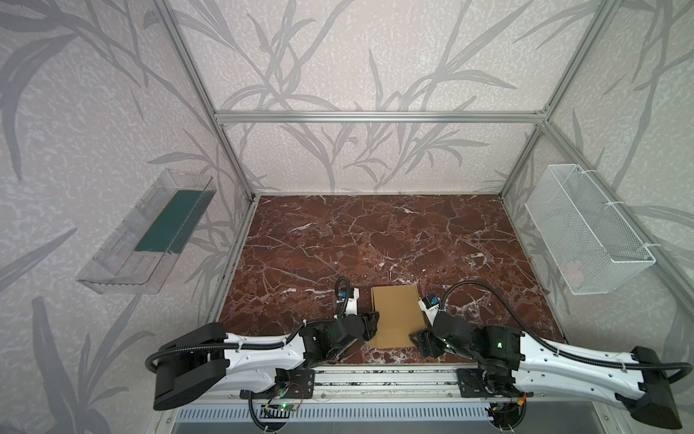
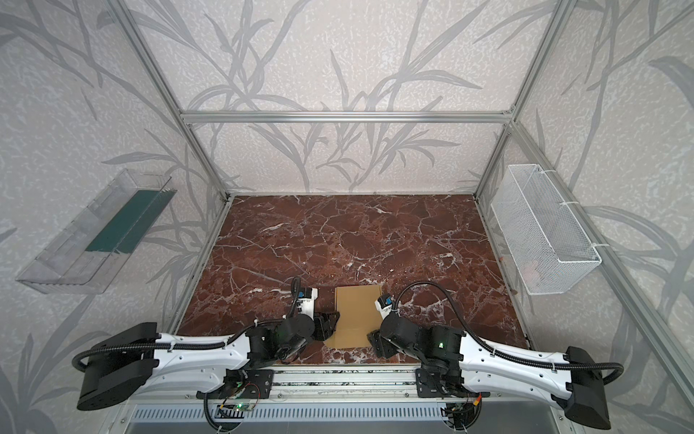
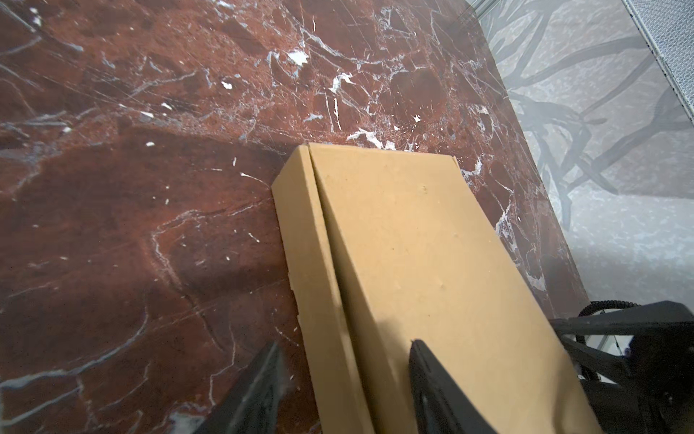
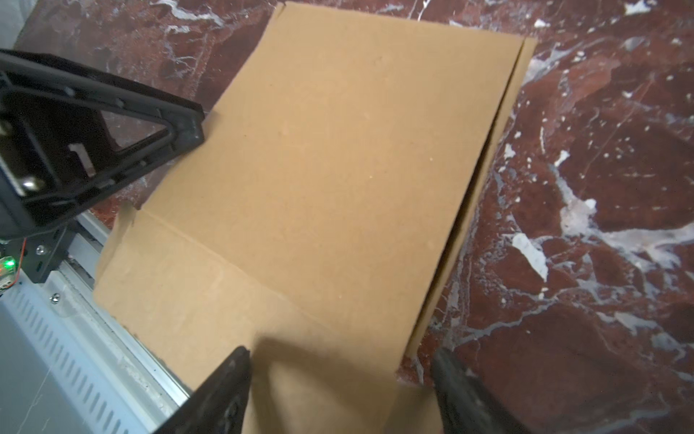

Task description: Fold the paper box

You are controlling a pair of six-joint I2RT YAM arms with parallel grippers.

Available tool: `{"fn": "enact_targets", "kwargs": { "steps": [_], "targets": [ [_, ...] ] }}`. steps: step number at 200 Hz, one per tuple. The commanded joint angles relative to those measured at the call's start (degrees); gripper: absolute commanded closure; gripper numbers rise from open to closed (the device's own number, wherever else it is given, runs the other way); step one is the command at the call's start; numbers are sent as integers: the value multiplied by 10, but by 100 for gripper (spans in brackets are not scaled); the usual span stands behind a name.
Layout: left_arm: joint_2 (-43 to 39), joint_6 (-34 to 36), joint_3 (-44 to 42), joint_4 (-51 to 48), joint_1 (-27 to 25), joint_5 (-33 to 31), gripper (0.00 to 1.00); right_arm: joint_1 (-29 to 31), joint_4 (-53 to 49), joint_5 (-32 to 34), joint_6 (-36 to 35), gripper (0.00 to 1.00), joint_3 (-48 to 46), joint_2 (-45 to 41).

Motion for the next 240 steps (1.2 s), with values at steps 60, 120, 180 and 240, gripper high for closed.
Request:
{"fn": "enact_targets", "kwargs": {
  "steps": [60, 120, 180, 240],
  "targets": [
    [63, -18, -14, 80, 3, -15, 44, -25, 33, -11, 22, 24, -13, 47],
    [141, -32, -23, 139, 4, -16, 44, -43, 32, -16, 28, 24, -21, 59],
    [205, -17, -5, 197, 38, 23, 44, -68, 41, -22, 19, 25, -21, 79],
    [186, 31, 37, 159, 114, 82, 44, -126, 42, -47, -10, 25, -2, 95]
  ]
}}
